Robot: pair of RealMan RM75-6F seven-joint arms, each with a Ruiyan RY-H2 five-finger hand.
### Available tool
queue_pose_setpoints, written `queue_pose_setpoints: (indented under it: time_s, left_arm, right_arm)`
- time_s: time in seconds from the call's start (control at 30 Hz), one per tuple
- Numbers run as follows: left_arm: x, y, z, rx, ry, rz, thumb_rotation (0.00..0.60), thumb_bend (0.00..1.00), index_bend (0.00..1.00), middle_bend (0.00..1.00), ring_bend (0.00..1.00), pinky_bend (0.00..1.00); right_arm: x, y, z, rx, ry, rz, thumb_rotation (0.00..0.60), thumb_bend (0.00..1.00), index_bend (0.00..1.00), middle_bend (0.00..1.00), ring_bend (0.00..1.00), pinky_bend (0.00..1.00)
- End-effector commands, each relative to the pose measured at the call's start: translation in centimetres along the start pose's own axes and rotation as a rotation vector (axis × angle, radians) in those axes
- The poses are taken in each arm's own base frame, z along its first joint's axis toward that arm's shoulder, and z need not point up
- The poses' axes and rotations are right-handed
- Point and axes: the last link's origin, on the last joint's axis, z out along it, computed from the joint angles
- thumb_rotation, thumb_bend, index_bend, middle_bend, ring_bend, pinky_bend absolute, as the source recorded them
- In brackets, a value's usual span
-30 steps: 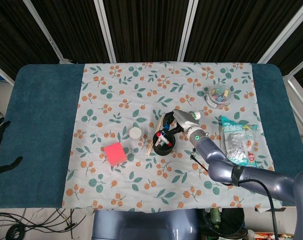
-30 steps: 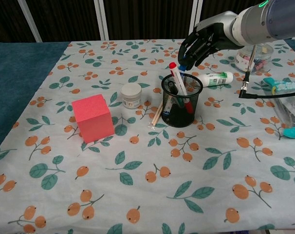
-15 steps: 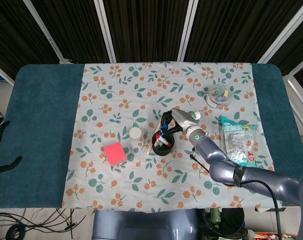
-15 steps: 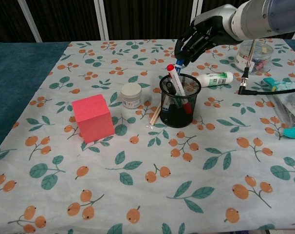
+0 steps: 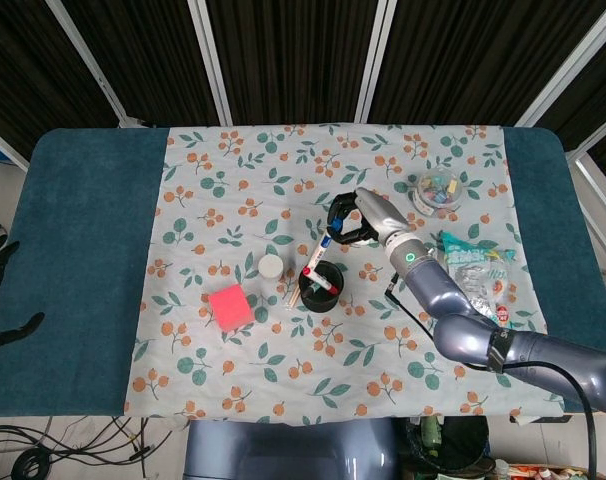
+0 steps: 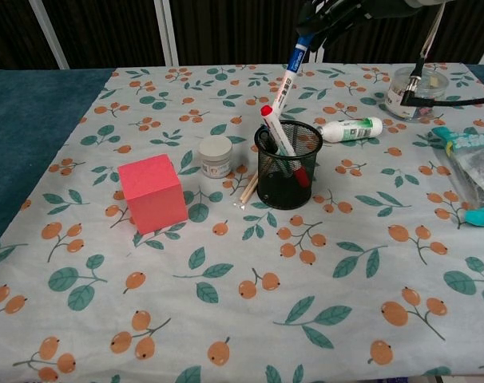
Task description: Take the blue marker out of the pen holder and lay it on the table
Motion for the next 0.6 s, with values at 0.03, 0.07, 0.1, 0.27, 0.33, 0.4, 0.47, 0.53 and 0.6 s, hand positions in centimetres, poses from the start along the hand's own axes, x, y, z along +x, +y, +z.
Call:
queue_pose_setpoints:
  time_s: [0.03,0.07,0.1,0.27,0.33,0.4,0.47,0.53,0.6]
  left_arm:
    - [0.0,0.0,0.0,0.001,0.001,0.000,0.600,0.17,0.06,0.00,0.00,0.00]
    - [0.0,0.0,0.0,0.001,0.002,0.000,0.600,0.17,0.06,0.00,0.00,0.00]
    - [0.1,0.0,0.0,0.002,0.003,0.000,0.600,0.17,0.06,0.00,0.00,0.00]
    - [0.1,-0.1,0.0,0.003,0.005,0.002,0.600,0.17,0.06,0.00,0.00,0.00]
    - [0.1,-0.1,0.0,0.004,0.005,0.003,0.600,0.17,0.06,0.00,0.00,0.00]
    - [0.1,-0.1,0.0,0.004,0.006,0.004,0.600,0.17,0.06,0.00,0.00,0.00]
    - [0.1,-0.1,0.0,0.005,0.006,0.005,0.600,0.17,0.06,0.00,0.00,0.00]
    - [0.1,-0.1,0.0,0.004,0.007,0.005,0.600,0.17,0.06,0.00,0.00,0.00]
    - [0.1,0.0,0.0,0.003,0.008,0.005,0.600,0.17,0.06,0.00,0.00,0.00]
  right_arm:
    - [1.2,0.0,-0.6,0.002,0.019,0.017,0.600,0.53,0.60,0.62,0.38,0.20]
    - [1.7,0.1,-0.8,0.000,0.023,0.019,0.600,0.53,0.60,0.62,0.38,0.20]
    - [2.1,0.1,-1.0,-0.002,0.027,0.022,0.600,0.53,0.60,0.62,0.38,0.20]
    - [3.8,0.8,-2.1,-0.014,0.052,0.044,0.600,0.53,0.60,0.62,0.39,0.20]
    - [4.4,1.4,-2.6,-0.023,0.059,0.044,0.600,0.53,0.60,0.63,0.39,0.20]
    - [5.0,2.3,-3.1,-0.039,0.067,0.035,0.600,0.53,0.60,0.63,0.39,0.20]
    - [5.4,3.2,-3.6,-0.056,0.070,0.028,0.600,0.53,0.60,0.63,0.39,0.20]
    - [5.6,4.6,-4.3,-0.083,0.071,0.013,0.600,0.53,0.60,0.63,0.39,0.20]
    - [5.6,5.6,-4.7,-0.098,0.071,0.005,0.600,0.53,0.60,0.63,0.39,0.20]
